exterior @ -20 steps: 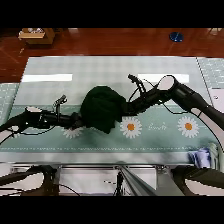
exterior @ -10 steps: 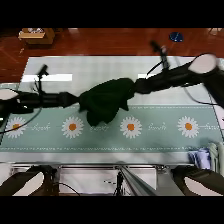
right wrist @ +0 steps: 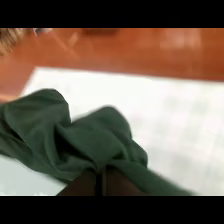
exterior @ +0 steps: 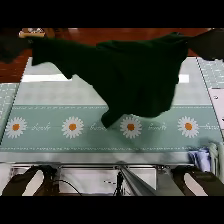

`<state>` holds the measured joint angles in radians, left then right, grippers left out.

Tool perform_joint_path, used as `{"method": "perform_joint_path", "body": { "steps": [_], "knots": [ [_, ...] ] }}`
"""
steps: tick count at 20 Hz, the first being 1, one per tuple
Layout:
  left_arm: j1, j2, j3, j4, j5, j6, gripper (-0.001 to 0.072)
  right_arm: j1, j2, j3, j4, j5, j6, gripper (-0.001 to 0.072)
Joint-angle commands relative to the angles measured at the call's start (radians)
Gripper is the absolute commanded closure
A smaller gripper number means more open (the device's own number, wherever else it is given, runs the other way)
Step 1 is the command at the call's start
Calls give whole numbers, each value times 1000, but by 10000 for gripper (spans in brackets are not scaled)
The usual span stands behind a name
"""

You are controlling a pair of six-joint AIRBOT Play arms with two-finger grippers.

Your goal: Fold the shirts.

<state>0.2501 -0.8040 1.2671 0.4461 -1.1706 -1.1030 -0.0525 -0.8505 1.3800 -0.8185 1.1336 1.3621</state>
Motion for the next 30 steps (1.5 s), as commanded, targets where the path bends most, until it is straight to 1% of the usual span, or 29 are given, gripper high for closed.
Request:
{"method": "perform_joint_path", "body": {
  "steps": [1,3,5,7,10,13,15,17,18,19,21,22,23,24,26,28,30],
  "knots": [
    [18,31,167,9,5,-40,692,-26,90,10,72,-57,10,685],
    [18,37,268,13,6,-40,692,-26,119,33,76,-119,13,685],
    [18,37,377,76,6,-41,692,-26,124,96,62,-158,19,685],
    [18,37,478,179,1,-91,692,-26,124,166,14,-177,50,685],
    [18,40,591,263,-80,-138,692,-26,124,264,-106,-146,129,685],
    [18,62,621,270,-208,-186,692,-26,124,342,-198,-21,198,685],
    [18,73,621,288,-314,-221,692,-26,124,380,-267,113,205,685],
    [18,72,614,301,-427,-248,692,-26,119,385,-364,217,220,685],
    [18,72,597,306,-460,-262,692,-26,104,385,-376,262,228,685],
    [18,73,571,307,-490,-272,692,-26,78,385,-371,321,220,686],
    [18,74,479,307,-528,-272,692,-26,-15,384,-374,465,159,685],
    [18,74,426,306,-533,-272,692,-26,-69,384,-382,504,139,686],
    [18,74,362,306,-532,-271,692,-26,-124,384,-384,507,127,685],
    [18,73,299,307,-528,-267,692,-26,-185,384,-374,479,121,685],
    [17,73,152,306,-480,-241,692,-25,-301,384,-283,363,112,685],
    [17,73,1,306,-393,-203,692,-19,-418,384,-152,241,108,685],
    [17,72,-143,306,-280,-163,692,6,-523,384,-95,135,90,685]
  ]
}}
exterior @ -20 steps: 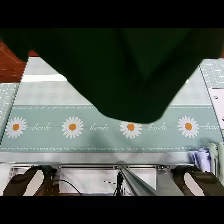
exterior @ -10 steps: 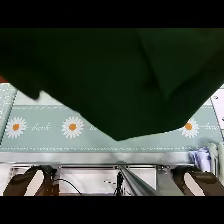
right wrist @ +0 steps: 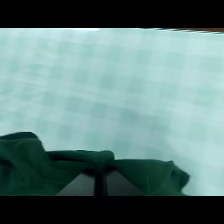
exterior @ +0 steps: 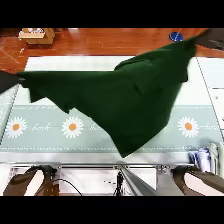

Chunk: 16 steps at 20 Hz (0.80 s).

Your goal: Fold the shirts.

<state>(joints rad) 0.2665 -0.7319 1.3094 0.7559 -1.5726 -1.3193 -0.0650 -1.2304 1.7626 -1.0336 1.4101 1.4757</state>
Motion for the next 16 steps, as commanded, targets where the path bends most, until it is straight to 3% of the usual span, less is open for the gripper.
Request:
{"method": "perform_joint_path", "body": {
  "steps": [1,6,12,13,15,16],
  "knots": [
    [1,0,-251,-4,172,60,692,37,-190,1,122,-202,-23,686],
    [1,-7,-455,-4,342,82,691,115,-358,1,246,-504,-34,685],
    [-37,-88,-566,-3,368,159,691,152,-507,1,238,-459,-34,683],
    [-50,-104,-579,-3,368,172,691,149,-516,1,240,-459,-45,620],
    [-68,-127,-592,-3,368,200,691,130,-502,2,280,-452,-109,302],
    [-69,-131,-592,-3,368,208,691,106,-480,2,318,-438,-133,275]
  ]
}}
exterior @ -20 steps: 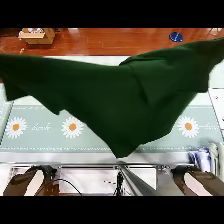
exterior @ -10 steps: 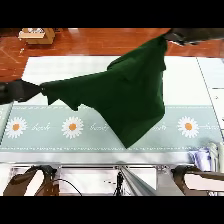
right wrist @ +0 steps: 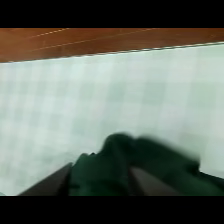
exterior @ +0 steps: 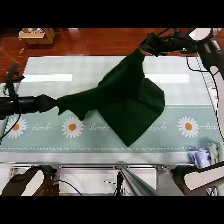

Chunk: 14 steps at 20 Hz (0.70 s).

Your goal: Fold the shirts.

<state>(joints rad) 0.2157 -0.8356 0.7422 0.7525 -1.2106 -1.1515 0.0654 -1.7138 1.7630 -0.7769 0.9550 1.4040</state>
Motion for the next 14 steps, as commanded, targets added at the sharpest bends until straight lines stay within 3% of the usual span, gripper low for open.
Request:
{"method": "perform_joint_path", "body": {
  "steps": [1,4,6,8,10,14],
  "knots": [
    [-16,-28,-24,0,6,44,691,-53,33,1,80,47,-64,275],
    [-16,-28,-24,1,6,45,691,-178,154,1,-34,285,-68,297],
    [-16,-28,-24,1,6,45,691,-253,227,1,-307,511,-131,349],
    [-16,-28,-24,1,6,55,691,-324,282,-23,-607,692,-130,364],
    [-17,-28,-24,1,6,69,691,-439,352,-152,-501,700,-77,353],
    [-17,-28,-24,1,6,70,691,-560,534,-650,-343,714,-99,304]
  ]
}}
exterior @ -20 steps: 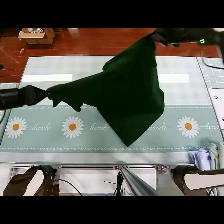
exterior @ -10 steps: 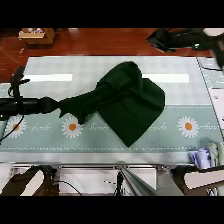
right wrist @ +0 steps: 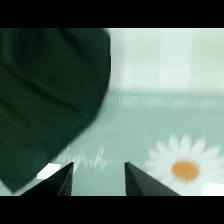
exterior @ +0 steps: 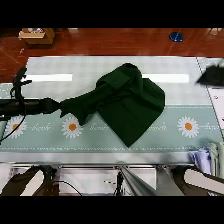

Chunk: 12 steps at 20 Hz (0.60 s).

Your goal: Fold the shirts.

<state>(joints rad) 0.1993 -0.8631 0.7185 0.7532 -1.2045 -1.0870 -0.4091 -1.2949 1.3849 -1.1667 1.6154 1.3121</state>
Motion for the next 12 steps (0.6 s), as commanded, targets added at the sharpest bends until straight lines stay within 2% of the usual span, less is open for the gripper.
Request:
{"method": "perform_joint_path", "body": {
  "steps": [1,3,6,10,12],
  "knots": [
    [0,-1,-1,0,0,6,691,-90,184,-437,93,3,-20,292],
    [0,-1,-1,0,0,6,691,-85,290,-690,189,-89,-42,230],
    [0,-1,-1,0,0,6,691,-85,390,-962,349,-219,-58,230],
    [0,-1,-1,0,0,6,691,-85,412,-1101,529,-285,-105,231],
    [0,-1,-1,0,0,6,691,-85,412,-1109,535,-282,-111,231]
  ]
}}
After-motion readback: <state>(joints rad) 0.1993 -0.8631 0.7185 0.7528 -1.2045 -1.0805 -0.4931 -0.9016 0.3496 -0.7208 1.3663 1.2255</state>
